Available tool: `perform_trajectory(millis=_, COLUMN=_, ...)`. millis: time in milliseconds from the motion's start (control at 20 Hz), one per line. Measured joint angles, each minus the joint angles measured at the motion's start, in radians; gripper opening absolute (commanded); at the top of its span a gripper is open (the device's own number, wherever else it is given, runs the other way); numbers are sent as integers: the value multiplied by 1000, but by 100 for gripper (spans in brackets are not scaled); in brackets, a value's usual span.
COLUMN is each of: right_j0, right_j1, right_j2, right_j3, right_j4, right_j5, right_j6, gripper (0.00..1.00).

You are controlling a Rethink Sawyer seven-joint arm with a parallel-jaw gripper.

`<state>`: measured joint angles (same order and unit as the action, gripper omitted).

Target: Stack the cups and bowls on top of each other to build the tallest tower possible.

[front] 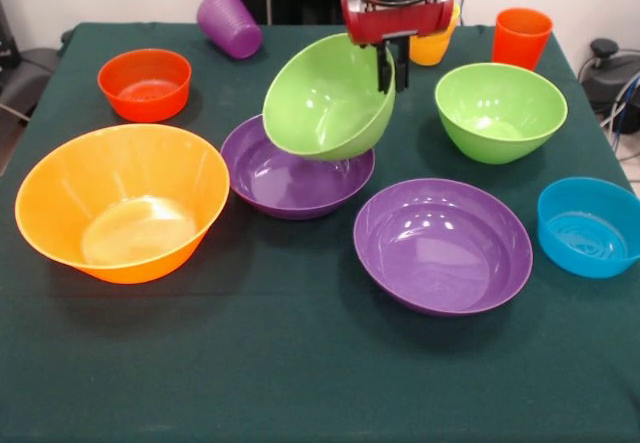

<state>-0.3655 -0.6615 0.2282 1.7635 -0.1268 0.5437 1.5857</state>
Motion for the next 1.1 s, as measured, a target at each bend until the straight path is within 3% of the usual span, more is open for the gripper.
perform_trajectory(millis=1100, right_j0=-66, right_j1=67, right_j2=70, right_j3=-65, right_j4=-95, right_j5=0, right_j6=0, gripper=0)
